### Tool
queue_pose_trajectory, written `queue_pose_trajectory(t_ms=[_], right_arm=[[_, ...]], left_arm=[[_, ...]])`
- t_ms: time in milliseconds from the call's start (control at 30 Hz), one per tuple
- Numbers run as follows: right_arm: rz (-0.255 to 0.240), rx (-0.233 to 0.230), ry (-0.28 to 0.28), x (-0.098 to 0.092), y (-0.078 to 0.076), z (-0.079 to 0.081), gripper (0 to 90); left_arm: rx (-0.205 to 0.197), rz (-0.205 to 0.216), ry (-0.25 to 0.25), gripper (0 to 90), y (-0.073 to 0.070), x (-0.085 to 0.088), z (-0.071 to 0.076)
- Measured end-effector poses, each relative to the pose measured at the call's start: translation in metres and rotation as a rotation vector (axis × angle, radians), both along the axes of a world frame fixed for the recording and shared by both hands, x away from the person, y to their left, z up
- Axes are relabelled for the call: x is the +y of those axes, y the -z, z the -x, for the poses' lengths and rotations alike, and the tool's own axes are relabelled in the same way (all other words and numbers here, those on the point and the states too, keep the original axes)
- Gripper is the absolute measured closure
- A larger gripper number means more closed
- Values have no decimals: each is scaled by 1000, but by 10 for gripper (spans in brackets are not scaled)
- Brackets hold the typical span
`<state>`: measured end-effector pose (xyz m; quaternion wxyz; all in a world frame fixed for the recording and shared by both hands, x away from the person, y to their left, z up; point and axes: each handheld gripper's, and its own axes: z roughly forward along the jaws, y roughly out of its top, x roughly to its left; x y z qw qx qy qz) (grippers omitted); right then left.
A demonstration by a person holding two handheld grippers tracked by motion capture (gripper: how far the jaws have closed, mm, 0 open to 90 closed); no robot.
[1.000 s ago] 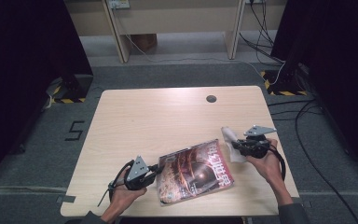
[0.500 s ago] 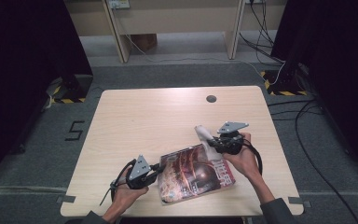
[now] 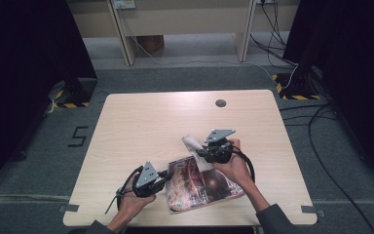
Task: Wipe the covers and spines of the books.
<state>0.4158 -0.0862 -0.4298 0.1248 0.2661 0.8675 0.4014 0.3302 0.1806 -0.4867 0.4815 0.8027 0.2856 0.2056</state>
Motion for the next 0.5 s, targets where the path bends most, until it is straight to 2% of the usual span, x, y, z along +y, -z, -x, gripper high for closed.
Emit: queue_pose_trajectory(t_ms=[267, 500], right_arm=[[13, 2, -15, 9, 2, 2, 789], [-3, -5, -73, 28, -4, 12, 787]], left_arm=[[3, -7, -3, 826, 1, -1, -1], [-5, -20, -6, 823, 1, -2, -1]])
